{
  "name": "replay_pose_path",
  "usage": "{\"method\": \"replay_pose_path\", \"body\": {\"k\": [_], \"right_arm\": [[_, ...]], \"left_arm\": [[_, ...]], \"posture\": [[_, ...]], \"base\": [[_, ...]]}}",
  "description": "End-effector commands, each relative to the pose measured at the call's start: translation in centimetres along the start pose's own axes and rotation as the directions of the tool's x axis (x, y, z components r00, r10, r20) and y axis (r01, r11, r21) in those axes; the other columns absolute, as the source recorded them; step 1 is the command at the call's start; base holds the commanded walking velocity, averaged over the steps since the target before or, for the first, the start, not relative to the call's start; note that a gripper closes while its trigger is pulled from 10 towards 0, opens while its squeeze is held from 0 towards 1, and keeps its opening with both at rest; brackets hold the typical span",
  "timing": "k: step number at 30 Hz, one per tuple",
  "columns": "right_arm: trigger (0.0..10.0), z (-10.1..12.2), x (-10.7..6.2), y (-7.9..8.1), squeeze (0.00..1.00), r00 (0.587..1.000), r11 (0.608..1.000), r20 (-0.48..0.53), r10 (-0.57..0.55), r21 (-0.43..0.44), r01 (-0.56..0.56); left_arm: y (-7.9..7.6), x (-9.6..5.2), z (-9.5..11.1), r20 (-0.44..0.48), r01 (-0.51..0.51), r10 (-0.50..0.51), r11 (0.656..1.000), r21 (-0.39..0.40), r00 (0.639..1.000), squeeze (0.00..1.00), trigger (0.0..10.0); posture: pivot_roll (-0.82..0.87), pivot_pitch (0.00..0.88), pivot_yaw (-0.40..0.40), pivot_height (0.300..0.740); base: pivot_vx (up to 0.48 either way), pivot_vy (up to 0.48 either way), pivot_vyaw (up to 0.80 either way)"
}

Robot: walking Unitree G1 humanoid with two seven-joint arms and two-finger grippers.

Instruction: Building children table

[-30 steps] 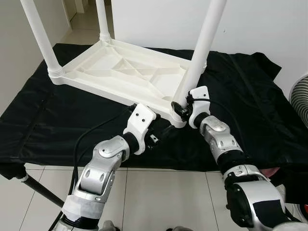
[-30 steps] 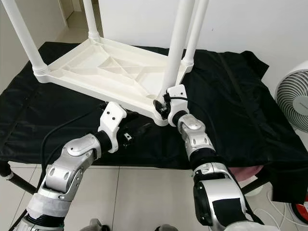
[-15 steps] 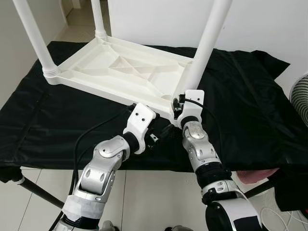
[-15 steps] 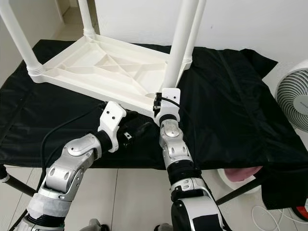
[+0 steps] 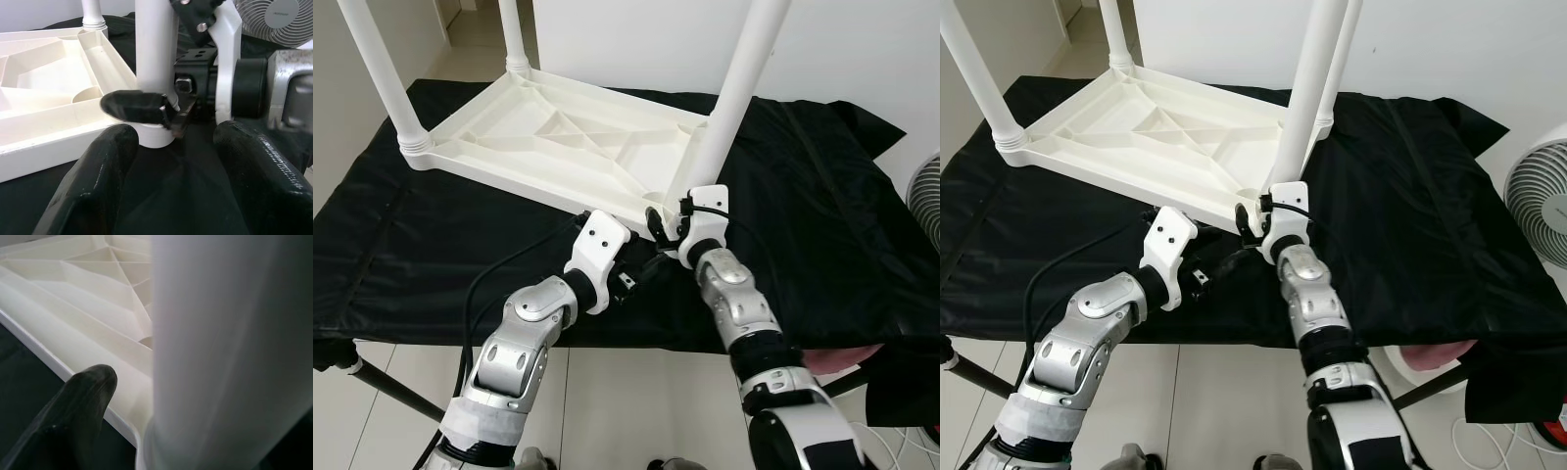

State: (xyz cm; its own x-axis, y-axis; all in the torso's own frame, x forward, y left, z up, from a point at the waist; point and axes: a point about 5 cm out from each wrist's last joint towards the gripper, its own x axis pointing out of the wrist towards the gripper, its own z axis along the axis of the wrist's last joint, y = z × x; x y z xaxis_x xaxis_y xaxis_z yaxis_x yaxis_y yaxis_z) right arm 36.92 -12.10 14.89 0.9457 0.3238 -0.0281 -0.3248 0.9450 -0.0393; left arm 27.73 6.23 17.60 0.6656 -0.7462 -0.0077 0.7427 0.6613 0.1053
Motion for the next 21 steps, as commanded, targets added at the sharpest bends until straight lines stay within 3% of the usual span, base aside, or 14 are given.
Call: {"method": "replay_pose_path", "body": {"k": [1, 2, 8, 10, 17, 18, 20, 21], "right_arm": [[10.0, -0.2, 0.2, 0.1, 1.00, 0.999, 0.999, -0.014, 0.039, 0.003, -0.039], [10.0, -0.1, 0.2, -0.2, 0.00, 0.997, 0.997, -0.016, 0.073, -0.021, -0.073], [10.0, 0.2, 0.2, -0.7, 0.00, 0.979, 0.973, -0.022, 0.201, -0.116, -0.202], [10.0, 0.3, 0.1, -1.0, 0.00, 0.954, 0.937, -0.044, 0.296, -0.179, -0.300], [10.0, 0.1, 0.5, -1.0, 0.00, 0.926, 0.897, -0.093, 0.366, -0.230, -0.377], [4.4, 0.0, 0.6, -0.8, 0.00, 0.920, 0.889, -0.102, 0.379, -0.236, -0.392], [4.4, 0.0, 0.6, -0.7, 0.00, 0.915, 0.883, -0.108, 0.389, -0.240, -0.403], [0.0, -0.1, 0.7, -0.6, 0.00, 0.912, 0.878, -0.115, 0.394, -0.245, -0.411]], "left_arm": [[0.2, 0.1, -0.2, -0.012, -0.055, 0.054, 0.998, -0.007, 0.998, 0.00, 10.0], [0.2, 0.1, -0.2, -0.014, -0.051, 0.051, 0.999, -0.007, 0.999, 0.00, 10.0], [0.1, 0.0, -0.3, -0.022, -0.043, 0.043, 0.999, -0.005, 0.999, 0.00, 10.0], [0.1, -0.1, -0.4, -0.026, -0.041, 0.040, 0.999, -0.003, 0.999, 0.00, 10.0], [0.3, -0.2, -0.2, -0.025, -0.040, 0.040, 0.999, 0.002, 0.999, 0.00, 10.0], [0.3, -0.2, -0.2, -0.025, -0.039, 0.039, 0.999, 0.004, 0.999, 0.00, 10.0], [0.3, -0.2, -0.1, -0.024, -0.038, 0.038, 0.999, 0.006, 0.999, 0.00, 10.0], [0.3, -0.1, -0.1, -0.024, -0.038, 0.038, 0.999, 0.007, 0.999, 0.00, 10.0]], "posture": [[-0.06, 0.060, -0.019, 0.740], [-0.06, 0.060, -0.019, 0.740], [-0.05, 0.059, -0.016, 0.740], [-0.05, 0.057, -0.015, 0.740], [-0.04, 0.051, -0.006, 0.740], [-0.04, 0.049, -0.005, 0.740], [-0.04, 0.049, -0.005, 0.740], [-0.04, 0.049, -0.005, 0.740]], "base": [[0.000, 0.000, 0.00], [0.000, 0.000, 0.00], [0.000, 0.000, 0.00], [0.000, 0.000, 0.00], [0.000, 0.000, 0.00], [0.000, 0.000, 0.00], [0.000, 0.000, 0.00], [0.000, 0.000, 0.00]]}}
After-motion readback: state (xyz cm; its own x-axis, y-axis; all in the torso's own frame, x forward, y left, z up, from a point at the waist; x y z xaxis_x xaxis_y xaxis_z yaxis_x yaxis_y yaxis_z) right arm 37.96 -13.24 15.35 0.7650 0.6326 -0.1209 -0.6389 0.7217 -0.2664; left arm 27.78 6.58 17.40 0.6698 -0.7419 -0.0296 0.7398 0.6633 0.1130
